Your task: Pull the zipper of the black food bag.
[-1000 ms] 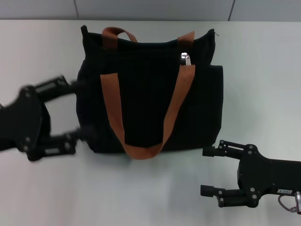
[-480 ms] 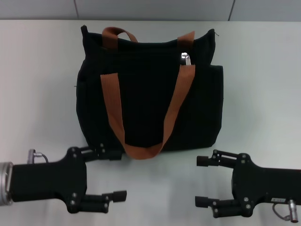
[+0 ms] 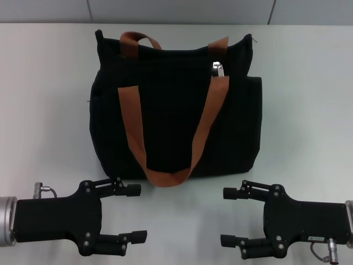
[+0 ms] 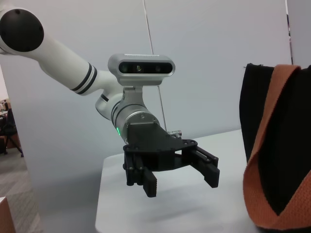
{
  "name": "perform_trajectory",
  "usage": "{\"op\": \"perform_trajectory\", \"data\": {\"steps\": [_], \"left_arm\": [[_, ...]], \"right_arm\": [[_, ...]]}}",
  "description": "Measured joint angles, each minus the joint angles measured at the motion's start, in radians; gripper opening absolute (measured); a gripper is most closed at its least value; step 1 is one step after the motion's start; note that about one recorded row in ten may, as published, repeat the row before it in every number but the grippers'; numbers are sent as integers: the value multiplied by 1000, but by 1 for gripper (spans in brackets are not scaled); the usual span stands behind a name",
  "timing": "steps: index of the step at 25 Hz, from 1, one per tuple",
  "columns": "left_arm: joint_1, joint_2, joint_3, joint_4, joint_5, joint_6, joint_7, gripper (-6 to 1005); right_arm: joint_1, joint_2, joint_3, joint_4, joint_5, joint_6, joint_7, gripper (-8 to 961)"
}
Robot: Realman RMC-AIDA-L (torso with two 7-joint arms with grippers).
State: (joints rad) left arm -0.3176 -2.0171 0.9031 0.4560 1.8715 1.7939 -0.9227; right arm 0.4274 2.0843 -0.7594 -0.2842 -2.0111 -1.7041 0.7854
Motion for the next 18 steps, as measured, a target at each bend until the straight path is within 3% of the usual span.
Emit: {"op": "perform_trajectory", "data": {"steps": [18], "left_arm": [[5,7,8,0,0,5,-8,832]], "right_arm": [[8,0,0,0,0,0,-1,833]]}}
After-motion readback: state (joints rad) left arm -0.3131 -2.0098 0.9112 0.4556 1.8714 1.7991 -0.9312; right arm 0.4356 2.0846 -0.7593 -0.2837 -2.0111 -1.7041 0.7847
